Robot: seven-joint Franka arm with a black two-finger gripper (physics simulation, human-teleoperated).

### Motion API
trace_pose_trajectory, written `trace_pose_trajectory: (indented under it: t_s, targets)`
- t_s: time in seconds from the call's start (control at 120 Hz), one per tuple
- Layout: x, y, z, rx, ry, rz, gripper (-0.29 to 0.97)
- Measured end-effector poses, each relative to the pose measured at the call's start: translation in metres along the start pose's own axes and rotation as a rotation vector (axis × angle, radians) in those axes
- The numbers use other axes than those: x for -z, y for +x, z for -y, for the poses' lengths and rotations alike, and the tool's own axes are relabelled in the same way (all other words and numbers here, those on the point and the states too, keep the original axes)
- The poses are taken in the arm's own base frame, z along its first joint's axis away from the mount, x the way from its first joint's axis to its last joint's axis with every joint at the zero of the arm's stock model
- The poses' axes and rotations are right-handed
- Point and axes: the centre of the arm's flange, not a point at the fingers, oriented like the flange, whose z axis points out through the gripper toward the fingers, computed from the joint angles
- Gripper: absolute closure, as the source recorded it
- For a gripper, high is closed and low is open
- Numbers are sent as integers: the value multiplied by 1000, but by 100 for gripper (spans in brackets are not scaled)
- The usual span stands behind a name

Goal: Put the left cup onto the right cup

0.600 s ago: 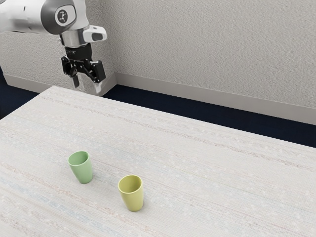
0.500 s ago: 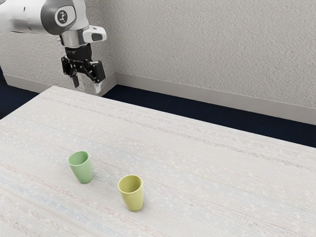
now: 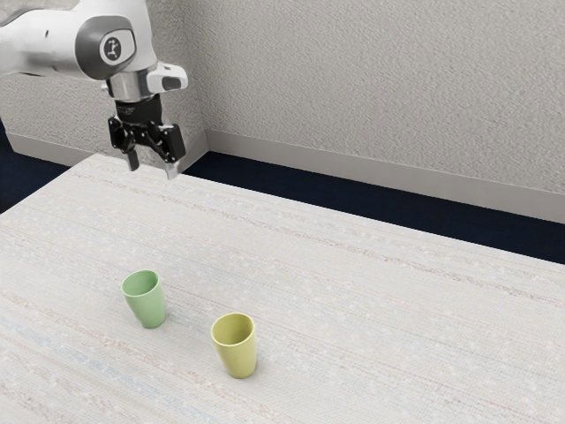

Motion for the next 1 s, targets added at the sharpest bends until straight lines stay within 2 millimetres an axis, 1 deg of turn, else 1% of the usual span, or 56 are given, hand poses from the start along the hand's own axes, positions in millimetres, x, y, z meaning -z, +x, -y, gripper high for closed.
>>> trace_pose_trajectory:
  t_s: [0.1,0.317,0.442,0.542,0.7,1.0]
  targets:
    - [-12,0,1,2,-3,11,0]
    - [-46,-3,10,25,-34,44,0]
    - [-69,-7,17,45,-53,68,0]
    - [-85,-11,17,48,-59,80,0]
    - [-106,-15,16,50,-62,88,1]
    - [-145,-30,13,58,-61,88,4]
